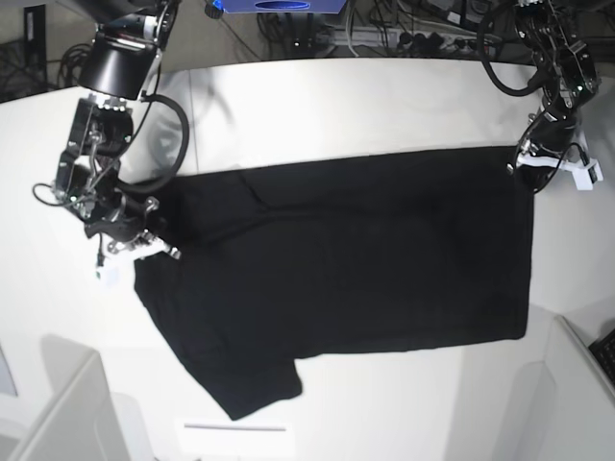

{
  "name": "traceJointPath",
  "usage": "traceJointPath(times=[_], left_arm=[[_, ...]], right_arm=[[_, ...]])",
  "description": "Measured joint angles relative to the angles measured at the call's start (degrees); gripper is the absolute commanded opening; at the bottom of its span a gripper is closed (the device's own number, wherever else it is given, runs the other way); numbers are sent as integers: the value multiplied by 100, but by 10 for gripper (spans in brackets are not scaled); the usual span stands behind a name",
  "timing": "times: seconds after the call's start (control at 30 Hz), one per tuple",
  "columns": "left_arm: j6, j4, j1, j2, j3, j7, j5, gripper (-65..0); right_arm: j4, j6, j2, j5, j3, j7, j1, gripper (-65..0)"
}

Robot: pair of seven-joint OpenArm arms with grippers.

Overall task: Fold the T-shirt properly
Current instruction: 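Lift the shirt with both grippers and lay it back flatter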

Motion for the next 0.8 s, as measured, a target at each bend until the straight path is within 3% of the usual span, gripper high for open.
traceJointPath(times=[0.8], left_arm=[[42,26,-302,-2,-15,0,-17,-650]], right_arm=[[-358,7,-2,13,0,330,229,-650]])
